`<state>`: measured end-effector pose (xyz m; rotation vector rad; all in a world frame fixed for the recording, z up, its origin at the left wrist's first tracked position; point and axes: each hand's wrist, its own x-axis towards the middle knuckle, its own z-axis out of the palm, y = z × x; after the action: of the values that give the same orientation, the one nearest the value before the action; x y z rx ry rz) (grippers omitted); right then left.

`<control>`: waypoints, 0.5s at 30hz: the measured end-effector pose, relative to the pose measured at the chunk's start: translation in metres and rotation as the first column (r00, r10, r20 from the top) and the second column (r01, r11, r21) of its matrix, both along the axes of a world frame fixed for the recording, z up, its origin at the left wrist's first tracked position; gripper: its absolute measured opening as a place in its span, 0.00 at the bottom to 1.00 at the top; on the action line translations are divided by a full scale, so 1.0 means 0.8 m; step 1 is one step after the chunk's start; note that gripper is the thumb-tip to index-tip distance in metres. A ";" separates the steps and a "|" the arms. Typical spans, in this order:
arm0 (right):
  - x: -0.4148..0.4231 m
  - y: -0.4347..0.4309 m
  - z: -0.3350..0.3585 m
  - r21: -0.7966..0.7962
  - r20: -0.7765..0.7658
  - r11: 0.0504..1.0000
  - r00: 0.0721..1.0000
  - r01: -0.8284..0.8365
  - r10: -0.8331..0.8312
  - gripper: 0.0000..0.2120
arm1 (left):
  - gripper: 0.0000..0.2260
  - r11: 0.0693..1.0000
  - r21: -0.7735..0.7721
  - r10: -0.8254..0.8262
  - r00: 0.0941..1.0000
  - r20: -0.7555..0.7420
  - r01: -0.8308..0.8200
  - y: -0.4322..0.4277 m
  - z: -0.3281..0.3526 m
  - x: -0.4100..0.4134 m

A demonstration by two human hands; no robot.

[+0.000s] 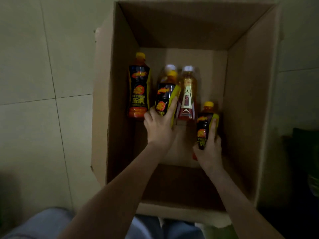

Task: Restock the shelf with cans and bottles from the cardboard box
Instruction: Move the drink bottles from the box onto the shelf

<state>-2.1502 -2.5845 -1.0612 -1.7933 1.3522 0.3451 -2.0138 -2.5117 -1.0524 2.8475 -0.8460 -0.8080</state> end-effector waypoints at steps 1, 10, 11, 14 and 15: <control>-0.011 0.008 -0.003 0.034 -0.024 0.999 1.000 0.004 -0.004 0.51 | 0.40 1.000 -0.009 -0.030 0.999 -0.011 0.030 0.016 0.001 -0.014; -0.040 0.022 -0.035 0.220 -0.063 0.973 0.997 0.067 -0.055 0.51 | 0.43 0.893 0.084 -0.405 0.870 -0.281 0.442 0.088 -0.019 -0.070; -0.040 0.020 -0.037 0.223 -0.079 0.971 0.995 0.082 -0.066 0.50 | 0.44 0.868 0.107 -0.439 0.849 -0.294 0.485 0.086 -0.024 -0.068; -0.039 0.015 -0.036 0.166 -0.130 0.973 0.982 0.158 -0.137 0.45 | 0.40 0.802 0.195 -0.487 0.807 -0.335 0.565 0.082 -0.038 -0.057; -0.038 0.013 -0.033 0.120 -0.127 0.982 0.983 0.148 -0.132 0.43 | 0.38 0.779 0.215 -0.505 0.792 -0.342 0.589 0.083 -0.040 -0.053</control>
<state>-2.1803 -2.5743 -1.0877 -1.5826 1.4959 0.4582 -2.0559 -2.4452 -1.0843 2.6312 -1.6850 -1.4731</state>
